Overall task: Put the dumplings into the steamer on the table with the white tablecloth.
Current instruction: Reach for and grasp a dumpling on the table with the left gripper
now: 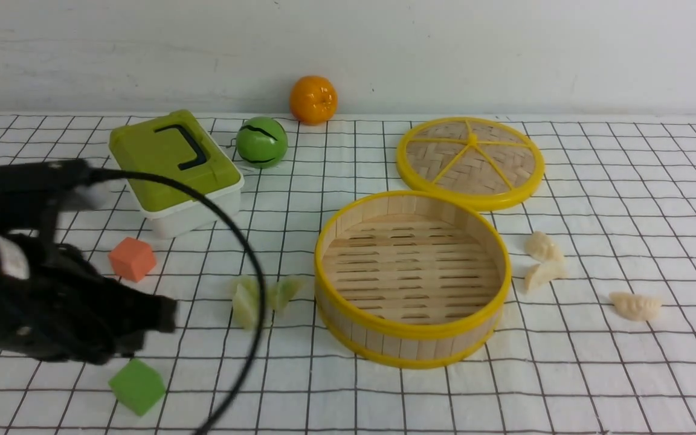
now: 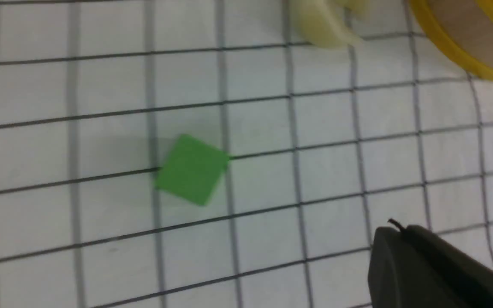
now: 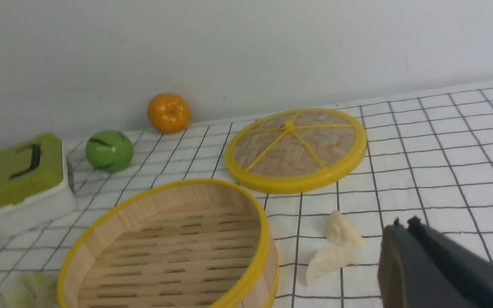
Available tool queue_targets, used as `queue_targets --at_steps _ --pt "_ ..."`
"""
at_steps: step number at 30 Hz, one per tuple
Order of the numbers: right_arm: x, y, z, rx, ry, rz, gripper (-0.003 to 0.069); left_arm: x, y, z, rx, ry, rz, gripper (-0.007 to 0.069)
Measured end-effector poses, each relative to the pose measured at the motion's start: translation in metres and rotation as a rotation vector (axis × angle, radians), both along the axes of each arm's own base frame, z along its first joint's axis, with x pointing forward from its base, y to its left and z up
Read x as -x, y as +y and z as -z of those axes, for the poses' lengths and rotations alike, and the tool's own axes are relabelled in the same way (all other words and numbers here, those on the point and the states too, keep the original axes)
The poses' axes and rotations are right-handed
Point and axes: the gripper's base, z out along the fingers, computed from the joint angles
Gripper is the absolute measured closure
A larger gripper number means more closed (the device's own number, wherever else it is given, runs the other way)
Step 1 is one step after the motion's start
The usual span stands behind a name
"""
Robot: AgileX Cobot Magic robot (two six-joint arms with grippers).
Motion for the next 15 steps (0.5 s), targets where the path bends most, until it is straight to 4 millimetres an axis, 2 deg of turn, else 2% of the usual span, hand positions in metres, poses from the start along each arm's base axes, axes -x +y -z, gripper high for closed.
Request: queue_targets --at_steps 1,3,4,6,11,15 --pt "-0.002 0.000 0.000 0.006 0.008 -0.001 0.0667 -0.001 -0.002 0.000 0.002 0.003 0.009 0.0637" --pt "-0.018 0.000 0.004 0.096 0.061 -0.016 0.0667 -0.010 -0.026 0.009 0.025 0.061 0.089 0.0637" --pt "-0.018 0.000 0.004 0.098 0.061 -0.015 0.0667 -0.011 -0.027 0.011 0.025 0.068 0.093 0.0637" --pt "-0.033 0.000 0.014 0.192 0.132 -0.047 0.0667 -0.021 -0.042 0.018 0.038 0.101 0.116 0.0637" --pt "-0.050 0.000 0.034 0.338 0.234 -0.099 0.0667 -0.044 -0.054 0.022 0.079 0.065 0.057 0.0637" --pt "-0.058 -0.008 0.046 0.401 0.300 -0.042 0.0667 -0.058 -0.058 0.017 0.080 -0.001 0.042 0.0636"
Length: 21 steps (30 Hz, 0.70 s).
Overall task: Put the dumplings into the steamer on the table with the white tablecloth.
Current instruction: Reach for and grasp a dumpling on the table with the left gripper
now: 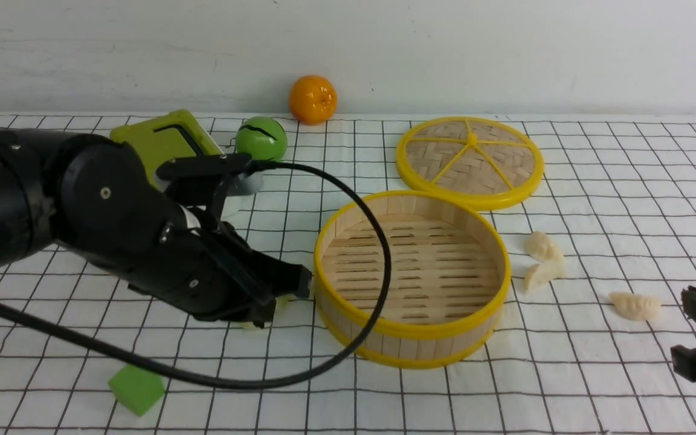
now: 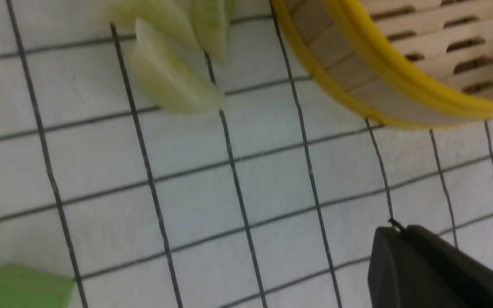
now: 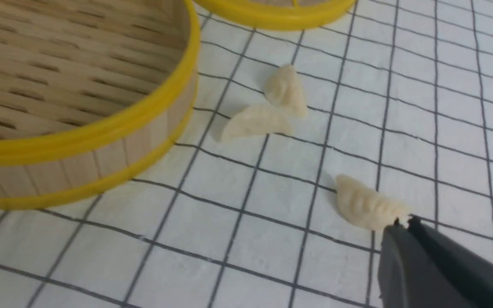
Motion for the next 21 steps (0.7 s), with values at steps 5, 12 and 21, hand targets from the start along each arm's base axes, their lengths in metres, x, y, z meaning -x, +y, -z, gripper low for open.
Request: queue_targets --at_steps 5,12,21 --pt "-0.005 -0.019 0.008 0.094 0.033 0.187 0.0662 -0.005 -0.002 -0.005 0.004 -0.024 -0.002 0.0636" --pt "-0.009 -0.026 0.004 0.002 0.054 0.354 0.0659 -0.003 0.000 -0.003 -0.019 0.000 0.006 0.0627" --pt "-0.010 0.049 0.003 -0.534 0.211 -0.316 0.0657 -0.006 -0.001 0.010 -0.064 0.052 0.009 0.0615"
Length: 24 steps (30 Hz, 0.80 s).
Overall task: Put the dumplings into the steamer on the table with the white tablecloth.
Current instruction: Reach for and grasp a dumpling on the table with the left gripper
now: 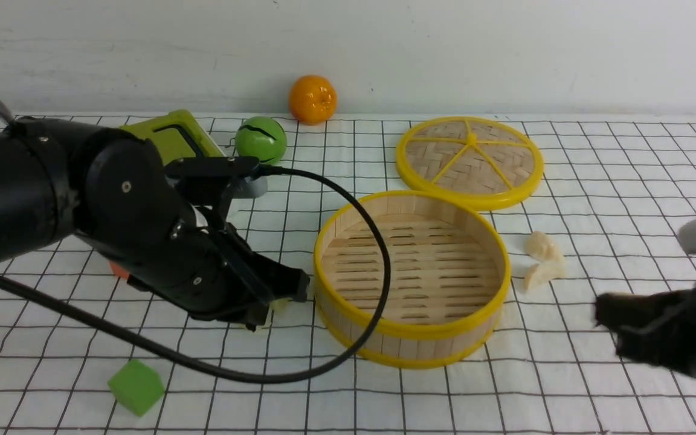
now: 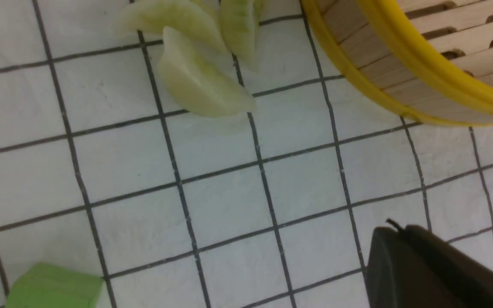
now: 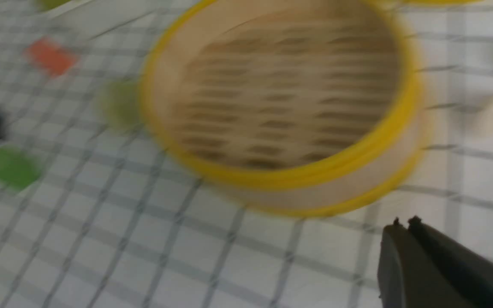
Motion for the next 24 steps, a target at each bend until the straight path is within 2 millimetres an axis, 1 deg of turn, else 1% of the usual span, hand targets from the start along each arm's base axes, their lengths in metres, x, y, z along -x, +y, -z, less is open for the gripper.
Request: queue_targets --at_steps 1,2,3,4,5,6,7,8,9,10,11,12,13,15,16,17,18,19,20,21,24 --pt "-0.001 0.000 0.001 0.021 -0.001 -0.015 0.0657 0.000 0.000 0.000 0.001 0.001 -0.002 0.0615" --pt "0.003 0.009 0.003 0.001 0.166 -0.174 0.0657 -0.002 -0.001 0.002 0.011 0.005 -0.022 0.0610" --pt "0.003 0.010 0.004 0.008 0.189 -0.189 0.0657 -0.002 -0.001 0.002 0.011 0.005 -0.022 0.0610" --pt "0.005 0.005 0.010 0.135 0.380 -0.272 0.0657 -0.004 -0.001 0.004 0.019 0.003 -0.046 0.0604" --pt "0.006 -0.002 0.014 0.214 0.498 -0.254 0.0657 -0.006 -0.001 0.005 0.024 -0.001 -0.062 0.0599" --pt "0.006 -0.003 0.015 0.215 0.543 -0.223 0.0656 -0.007 -0.001 0.006 0.024 -0.001 -0.066 0.0599" --pt "0.005 -0.016 0.017 0.334 0.647 -0.110 0.0657 -0.011 -0.001 0.009 0.036 -0.009 -0.104 0.0582" --pt "0.005 -0.017 0.017 0.347 0.653 -0.094 0.0657 -0.013 -0.001 0.010 0.038 -0.011 -0.115 0.0580" --pt "0.003 -0.026 0.015 0.445 0.655 0.008 0.0657 -0.019 0.001 0.015 0.055 -0.016 -0.172 0.0547" --pt "0.002 -0.027 0.015 0.452 0.644 0.018 0.0655 -0.020 0.001 0.016 0.057 -0.016 -0.181 0.0542" --pt "0.000 -0.029 0.011 0.484 0.602 0.064 0.0654 -0.028 0.005 0.022 0.068 -0.015 -0.238 0.0504" --pt "-0.001 -0.028 0.007 0.490 0.568 0.085 0.0653 -0.033 0.007 0.026 0.068 -0.010 -0.275 0.0472" --pt "-0.001 -0.028 0.006 0.490 0.562 0.090 0.0652 -0.035 0.008 0.028 0.067 -0.007 -0.290 0.0458" --pt "-0.004 -0.025 0.001 0.472 0.502 0.113 0.0652 -0.049 0.014 0.039 0.048 0.006 -0.360 0.0370" --pt "-0.004 -0.025 0.001 0.470 0.497 0.115 0.0651 -0.051 0.015 0.041 0.049 0.009 -0.375 0.0356" --pt "-0.005 -0.023 0.000 0.460 0.488 0.116 0.0650 -0.058 0.016 0.046 0.036 0.012 -0.400 0.0309" --pt "-0.005 -0.022 0.000 0.448 0.484 0.114 0.0650 -0.063 0.015 0.048 0.023 0.013 -0.405 0.0287" --pt "-0.005 -0.021 0.000 0.435 0.484 0.111 0.0649 -0.069 0.014 0.051 0.006 0.011 -0.406 0.0273" --pt "-0.005 -0.021 0.000 0.436 0.482 0.109 0.0648 -0.069 0.014 0.052 0.005 0.012 -0.408 0.0269" --pt "-0.005 -0.019 -0.001 0.418 0.478 0.096 0.0648 -0.077 0.013 0.055 -0.019 0.010 -0.407 0.0260" --pt "-0.005 -0.014 -0.002 0.375 0.467 0.064 0.0646 -0.088 0.010 0.062 -0.060 0.016 -0.401 0.0258"
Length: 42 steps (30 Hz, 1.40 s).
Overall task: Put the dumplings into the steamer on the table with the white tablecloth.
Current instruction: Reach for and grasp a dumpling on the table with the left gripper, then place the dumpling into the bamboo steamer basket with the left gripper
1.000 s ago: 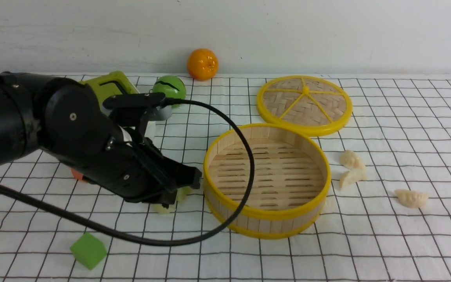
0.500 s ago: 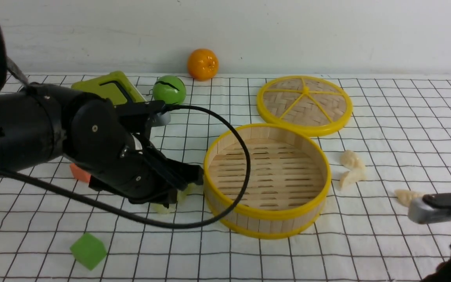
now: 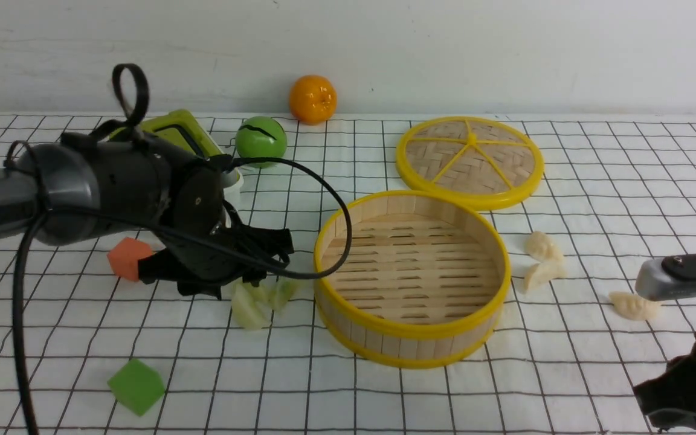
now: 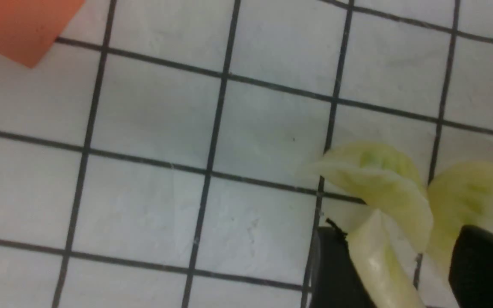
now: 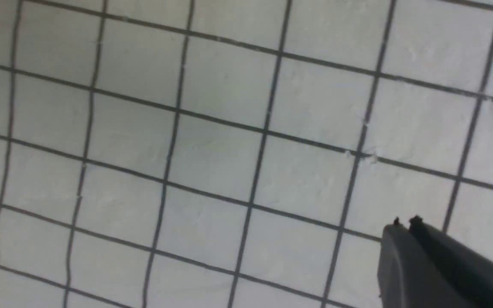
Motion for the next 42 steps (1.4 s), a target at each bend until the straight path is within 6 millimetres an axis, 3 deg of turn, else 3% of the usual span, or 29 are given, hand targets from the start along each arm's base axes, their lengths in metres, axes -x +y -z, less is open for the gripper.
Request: queue_targets --at_steps 9,14,22,33,38,41,42 --pt "-0.001 0.009 -0.003 -0.081 -0.032 -0.065 0.0639 -0.007 -0.003 0.020 -0.019 0.070 -0.016 0.0338" --pt "-0.001 0.010 -0.004 -0.093 -0.036 -0.069 0.0634 -0.009 -0.004 0.021 -0.018 0.071 -0.002 0.0470" --pt "0.000 0.010 -0.004 -0.094 -0.031 -0.072 0.0625 -0.008 -0.004 0.017 -0.064 0.081 0.070 0.0479" --pt "-0.001 0.012 -0.005 -0.118 -0.036 -0.077 0.0615 0.010 0.002 -0.059 -0.079 -0.005 0.186 0.0479" --pt "-0.001 0.012 -0.005 -0.128 -0.036 -0.073 0.0608 0.003 -0.016 -0.092 0.072 -0.061 0.265 0.0479" --pt "-0.001 0.013 -0.005 -0.133 -0.036 -0.071 0.0603 -0.012 -0.038 -0.117 0.215 -0.092 0.365 0.0479" --pt "-0.001 0.013 -0.005 -0.132 -0.036 -0.071 0.0603 -0.013 -0.040 -0.115 0.228 -0.078 0.369 0.0479"
